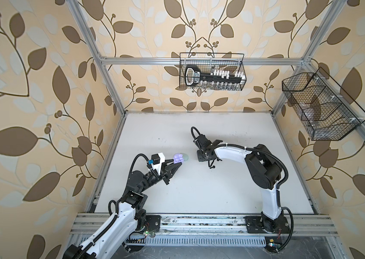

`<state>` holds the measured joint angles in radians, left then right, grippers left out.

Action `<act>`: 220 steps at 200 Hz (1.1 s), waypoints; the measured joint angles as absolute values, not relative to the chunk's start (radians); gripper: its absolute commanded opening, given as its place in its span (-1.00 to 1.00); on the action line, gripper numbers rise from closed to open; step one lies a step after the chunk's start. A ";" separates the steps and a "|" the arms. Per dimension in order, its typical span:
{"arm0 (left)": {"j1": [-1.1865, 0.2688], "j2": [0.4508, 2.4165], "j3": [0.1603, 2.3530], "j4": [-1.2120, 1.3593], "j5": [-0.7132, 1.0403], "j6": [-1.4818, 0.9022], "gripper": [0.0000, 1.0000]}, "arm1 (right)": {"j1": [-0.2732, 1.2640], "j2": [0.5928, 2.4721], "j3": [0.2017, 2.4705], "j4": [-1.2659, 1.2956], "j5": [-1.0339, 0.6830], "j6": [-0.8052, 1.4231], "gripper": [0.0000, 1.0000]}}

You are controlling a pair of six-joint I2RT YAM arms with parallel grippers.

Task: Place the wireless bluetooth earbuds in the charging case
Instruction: 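Lower the right gripper onto a lavender earbud and close, then carry the lavender earbud to the open case in the left gripper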

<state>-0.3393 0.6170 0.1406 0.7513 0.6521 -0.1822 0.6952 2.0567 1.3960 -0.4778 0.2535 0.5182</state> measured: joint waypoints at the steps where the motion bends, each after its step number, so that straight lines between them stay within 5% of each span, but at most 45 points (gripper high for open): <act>1: -0.339 0.617 0.141 0.751 0.652 -0.182 -1.00 | 0.695 2.057 1.396 -0.478 0.253 0.519 -0.44; 125: -0.339 0.670 0.141 0.762 0.677 -0.155 -1.00 | 0.694 2.056 1.386 -0.450 0.254 0.542 -0.64; 220: -0.388 1.170 0.146 0.993 0.654 -0.023 -1.00 | 0.691 1.876 1.159 -0.366 0.244 0.619 -0.66</act>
